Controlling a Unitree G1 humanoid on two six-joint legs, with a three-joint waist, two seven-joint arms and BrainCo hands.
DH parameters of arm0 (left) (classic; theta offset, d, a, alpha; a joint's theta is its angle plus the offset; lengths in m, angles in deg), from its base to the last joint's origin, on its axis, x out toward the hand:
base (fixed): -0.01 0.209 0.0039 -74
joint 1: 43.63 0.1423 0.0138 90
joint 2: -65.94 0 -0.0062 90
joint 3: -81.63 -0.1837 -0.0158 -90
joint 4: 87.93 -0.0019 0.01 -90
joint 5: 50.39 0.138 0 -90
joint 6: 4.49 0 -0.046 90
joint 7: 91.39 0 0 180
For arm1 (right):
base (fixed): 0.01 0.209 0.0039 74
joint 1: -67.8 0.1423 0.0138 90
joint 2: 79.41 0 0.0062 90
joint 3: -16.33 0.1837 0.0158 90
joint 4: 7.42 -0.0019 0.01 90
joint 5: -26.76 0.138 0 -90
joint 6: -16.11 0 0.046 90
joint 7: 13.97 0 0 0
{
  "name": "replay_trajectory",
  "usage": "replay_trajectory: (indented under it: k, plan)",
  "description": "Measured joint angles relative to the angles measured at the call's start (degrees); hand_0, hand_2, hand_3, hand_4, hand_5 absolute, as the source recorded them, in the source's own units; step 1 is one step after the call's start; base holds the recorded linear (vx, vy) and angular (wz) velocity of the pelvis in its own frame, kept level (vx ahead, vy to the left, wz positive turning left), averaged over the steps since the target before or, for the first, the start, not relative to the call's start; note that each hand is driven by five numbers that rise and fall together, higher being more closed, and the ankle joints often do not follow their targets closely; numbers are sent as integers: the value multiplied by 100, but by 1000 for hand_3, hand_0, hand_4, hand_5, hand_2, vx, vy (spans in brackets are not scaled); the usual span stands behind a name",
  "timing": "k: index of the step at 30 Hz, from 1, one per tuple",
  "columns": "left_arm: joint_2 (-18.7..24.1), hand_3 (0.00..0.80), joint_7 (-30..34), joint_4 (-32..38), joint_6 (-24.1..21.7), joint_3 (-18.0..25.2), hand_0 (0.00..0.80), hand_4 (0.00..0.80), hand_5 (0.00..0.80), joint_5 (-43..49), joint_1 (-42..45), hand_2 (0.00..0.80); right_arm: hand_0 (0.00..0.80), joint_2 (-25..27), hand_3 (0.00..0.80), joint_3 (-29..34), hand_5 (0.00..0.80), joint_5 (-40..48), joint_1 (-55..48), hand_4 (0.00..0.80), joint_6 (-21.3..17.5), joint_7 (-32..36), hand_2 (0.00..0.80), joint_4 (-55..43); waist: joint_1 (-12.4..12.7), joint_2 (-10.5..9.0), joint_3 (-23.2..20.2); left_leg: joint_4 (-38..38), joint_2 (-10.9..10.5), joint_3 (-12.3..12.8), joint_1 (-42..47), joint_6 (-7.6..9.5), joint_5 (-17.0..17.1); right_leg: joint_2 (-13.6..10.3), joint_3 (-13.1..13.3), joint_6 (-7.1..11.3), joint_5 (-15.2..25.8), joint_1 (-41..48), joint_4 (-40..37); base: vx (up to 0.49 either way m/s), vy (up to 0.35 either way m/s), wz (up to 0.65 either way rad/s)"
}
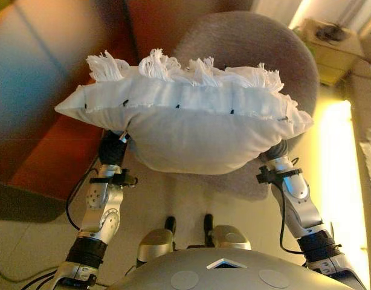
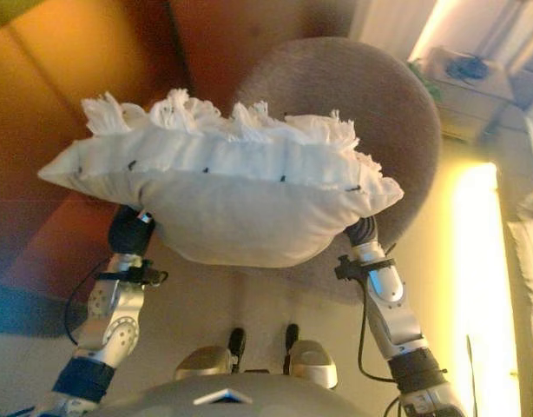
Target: Pick up the cushion and take it to the sofa
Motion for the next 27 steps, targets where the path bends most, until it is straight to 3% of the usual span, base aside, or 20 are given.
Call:
replay_trajectory:
  k: [2, 5, 7, 11, 16, 21, 27]
  plan:
    - [-13, 800, 0, -1, 6, -1, 800, 800, 800, 1, 70, 800, 800, 11, 800, -52, 800, 0, -5, 800, 66, -48, 800, 40, 77, 19, -14, 334, 37, 149, -131, -110, -125, 42, -61, -78, 27, 154, -160, 132, 10, 11]
    - [-16, 800, 111, -65, 62, -50, 800, 800, 800, 1, 89, 800, 800, 26, 800, -39, 800, 0, -74, 800, 119, -93, 800, 201, 28, 110, -42, 103, 114, 430, -26, -76, -100, 121, -173, -154, 82, 292, -343, 104, 62, 13]
    - [-10, 800, 183, -180, 64, -108, 800, 800, 800, 2, 81, 800, 800, 56, 800, -67, 800, -5, -108, 800, 126, -116, 800, 351, 7, 141, -38, -58, 130, 460, 61, -46, -78, 139, -131, -142, 62, 271, -345, 132, 45, -9]
    - [1, 800, 190, -438, 114, -387, 800, 800, 800, 58, -73, 800, 800, 21, 800, -43, 800, -5, -110, 800, 140, -407, 800, 692, -223, 161, -44, -537, 118, 519, 315, -7, 96, 130, -87, -91, 26, 292, -369, 219, -4, -6]
    - [-12, 800, 185, -695, 247, -509, 800, 800, 800, 463, -474, 800, 800, -216, 800, -23, 800, -9, -119, 800, 178, -1017, 800, 874, -457, 165, -50, -549, 102, 670, 382, 3, 100, 112, 35, -91, 53, 292, -368, 120, 6, -14]
    - [-17, 800, 161, -849, 254, -555, 800, 800, 800, 682, -910, 800, 800, -286, 800, -23, 800, -142, -105, 800, 181, -1397, 800, 879, -583, 240, -97, -563, 124, 994, 454, 31, 54, 122, 297, -31, 82, 216, -377, 22, 37, -32]
    - [-57, 800, 161, -1032, 255, -573, 800, 800, 800, 684, -963, 800, 800, -369, 800, -12, 800, -231, -152, 800, 373, -1500, 800, 880, -904, 361, -175, -584, 149, 1434, 634, 33, -33, 86, 338, 31, 175, 178, -376, 80, 19, -41]
